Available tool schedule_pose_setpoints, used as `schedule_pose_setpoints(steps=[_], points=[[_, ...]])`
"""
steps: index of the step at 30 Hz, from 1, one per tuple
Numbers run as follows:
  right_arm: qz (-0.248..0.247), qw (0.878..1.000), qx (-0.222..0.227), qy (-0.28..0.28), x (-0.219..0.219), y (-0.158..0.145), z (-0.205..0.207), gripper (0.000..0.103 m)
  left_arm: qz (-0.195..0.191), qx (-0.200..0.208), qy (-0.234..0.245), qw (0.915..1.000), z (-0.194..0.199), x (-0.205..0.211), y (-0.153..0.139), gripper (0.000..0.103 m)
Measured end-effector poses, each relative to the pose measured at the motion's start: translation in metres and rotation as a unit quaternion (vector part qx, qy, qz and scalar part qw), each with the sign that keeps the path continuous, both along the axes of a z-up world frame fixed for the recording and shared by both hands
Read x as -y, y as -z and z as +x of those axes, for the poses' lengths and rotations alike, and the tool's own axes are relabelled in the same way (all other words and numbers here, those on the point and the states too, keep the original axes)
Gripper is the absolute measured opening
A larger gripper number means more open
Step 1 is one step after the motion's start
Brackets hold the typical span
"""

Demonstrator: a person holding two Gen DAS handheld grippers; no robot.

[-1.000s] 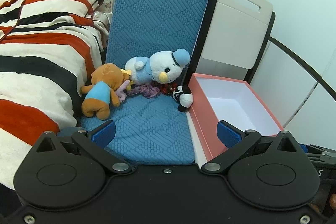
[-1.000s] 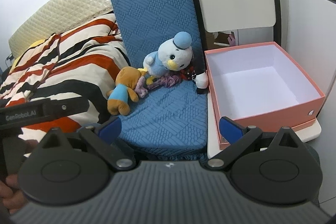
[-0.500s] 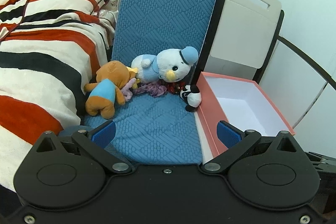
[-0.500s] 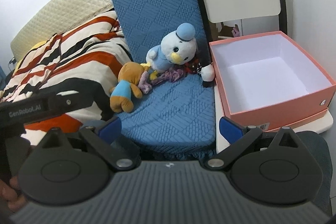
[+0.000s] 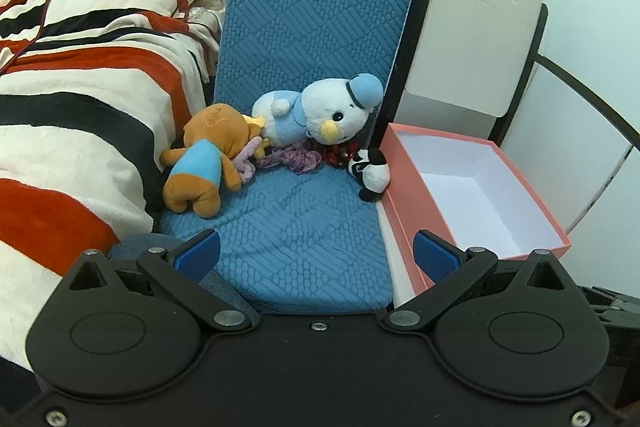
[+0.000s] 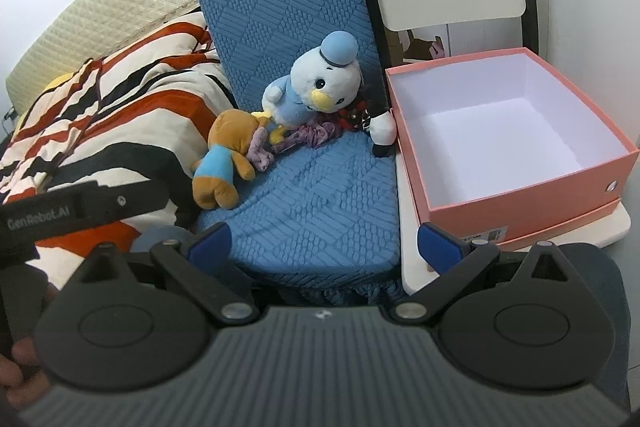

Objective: Organize objects
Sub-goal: 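Move the right tool toward the small black-and-white panda plush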

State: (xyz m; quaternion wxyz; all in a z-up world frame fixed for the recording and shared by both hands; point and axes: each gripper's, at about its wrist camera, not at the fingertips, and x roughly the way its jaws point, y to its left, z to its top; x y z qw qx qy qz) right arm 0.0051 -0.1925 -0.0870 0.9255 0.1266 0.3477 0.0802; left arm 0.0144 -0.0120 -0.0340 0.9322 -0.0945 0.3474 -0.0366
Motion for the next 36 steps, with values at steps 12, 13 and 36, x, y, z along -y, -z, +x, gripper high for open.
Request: schedule_pose_setpoints(steps=[12,13,36], points=[[0.013,1.0,-0.005,-0.008,-0.001,0.004,0.005,0.101,0.004,0.004,-0.011,0.9999,0.002,-0.006,0.002,0.103],[0.008,1.0,-0.003,-0.009,-0.003,0.004,0.006,0.101,0.003,0.004,-0.013,0.9999,0.002,-0.007,0.002,0.103],[-0.016,1.0,0.011,-0.014,-0.004,0.031,0.045,0.101,0.002,0.001,-0.025,0.9997,0.049,-0.005,0.044,0.103]])
